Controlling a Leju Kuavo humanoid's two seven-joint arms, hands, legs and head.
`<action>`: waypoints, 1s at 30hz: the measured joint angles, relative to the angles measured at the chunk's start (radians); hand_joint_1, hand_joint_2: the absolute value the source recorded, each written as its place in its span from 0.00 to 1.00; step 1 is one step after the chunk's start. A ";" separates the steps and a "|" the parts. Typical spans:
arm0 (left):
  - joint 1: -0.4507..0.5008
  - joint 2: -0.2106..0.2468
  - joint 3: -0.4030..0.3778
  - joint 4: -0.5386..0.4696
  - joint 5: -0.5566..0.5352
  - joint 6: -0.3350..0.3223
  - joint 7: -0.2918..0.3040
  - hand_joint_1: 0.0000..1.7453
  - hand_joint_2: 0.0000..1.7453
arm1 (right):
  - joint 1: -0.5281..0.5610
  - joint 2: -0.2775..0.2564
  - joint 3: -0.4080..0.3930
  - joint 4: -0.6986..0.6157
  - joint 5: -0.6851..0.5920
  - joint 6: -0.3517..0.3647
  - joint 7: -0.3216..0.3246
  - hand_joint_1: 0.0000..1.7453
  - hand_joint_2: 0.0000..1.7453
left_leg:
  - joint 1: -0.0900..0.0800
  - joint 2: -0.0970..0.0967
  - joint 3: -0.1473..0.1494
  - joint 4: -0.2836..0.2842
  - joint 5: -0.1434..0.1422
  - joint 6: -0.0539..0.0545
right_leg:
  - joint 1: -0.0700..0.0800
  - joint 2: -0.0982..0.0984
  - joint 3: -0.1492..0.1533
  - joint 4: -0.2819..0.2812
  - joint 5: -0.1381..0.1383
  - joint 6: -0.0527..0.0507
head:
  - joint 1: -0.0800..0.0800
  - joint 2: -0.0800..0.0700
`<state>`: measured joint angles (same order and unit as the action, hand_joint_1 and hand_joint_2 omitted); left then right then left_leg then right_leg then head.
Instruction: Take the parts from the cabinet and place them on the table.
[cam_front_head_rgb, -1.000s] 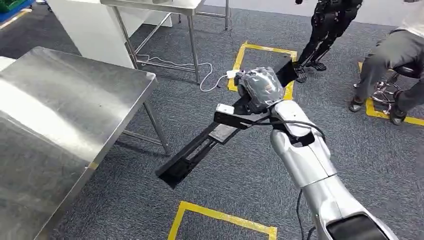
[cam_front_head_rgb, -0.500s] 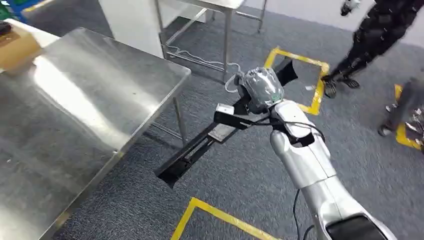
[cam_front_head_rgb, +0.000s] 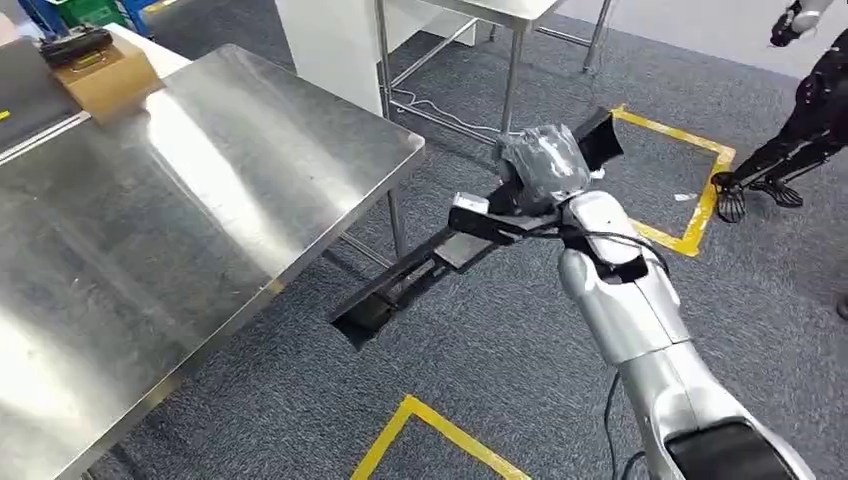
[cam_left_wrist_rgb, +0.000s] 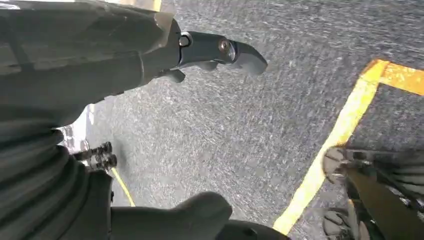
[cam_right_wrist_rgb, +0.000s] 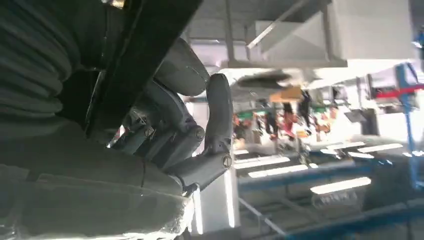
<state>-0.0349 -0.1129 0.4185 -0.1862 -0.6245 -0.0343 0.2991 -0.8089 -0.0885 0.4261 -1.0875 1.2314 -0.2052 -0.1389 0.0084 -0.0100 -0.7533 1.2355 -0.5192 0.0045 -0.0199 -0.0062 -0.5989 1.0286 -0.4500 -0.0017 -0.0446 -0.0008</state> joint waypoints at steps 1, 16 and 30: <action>0.000 0.000 0.000 0.000 -0.004 0.000 -0.002 0.00 1.00 | -0.013 -0.003 -0.007 0.018 -0.002 -0.002 -0.003 1.00 1.00 | 0.001 0.004 -0.038 0.071 -0.025 -0.001 | 0.003 -0.012 0.000 0.000 -0.002 -0.002 | 0.000 0.000; -0.009 0.011 0.020 0.000 -0.048 -0.008 -0.010 0.00 1.00 | -0.234 -0.024 -0.083 0.316 -0.008 -0.066 -0.026 1.00 1.00 | -0.008 -0.014 0.124 -0.236 0.122 0.064 | 0.016 0.001 -0.117 0.267 -0.129 0.010 | 0.008 0.000; -0.006 0.019 0.033 0.000 -0.068 -0.011 -0.005 0.00 1.00 | -0.318 0.071 -0.079 0.473 0.053 -0.115 -0.026 1.00 1.00 | 0.001 -0.012 0.025 -0.055 0.029 0.002 | -0.009 0.012 -0.008 0.004 0.002 0.011 | -0.010 0.000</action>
<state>-0.0409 -0.0938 0.4513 -0.1858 -0.6928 -0.0450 0.2941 -1.1264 -0.0179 0.3468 -0.6145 1.2848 -0.3204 -0.1648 0.0091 -0.0224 -0.7285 1.1808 -0.4901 0.0065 -0.0285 0.0057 -0.6066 1.0329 -0.4478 0.0091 -0.0542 -0.0008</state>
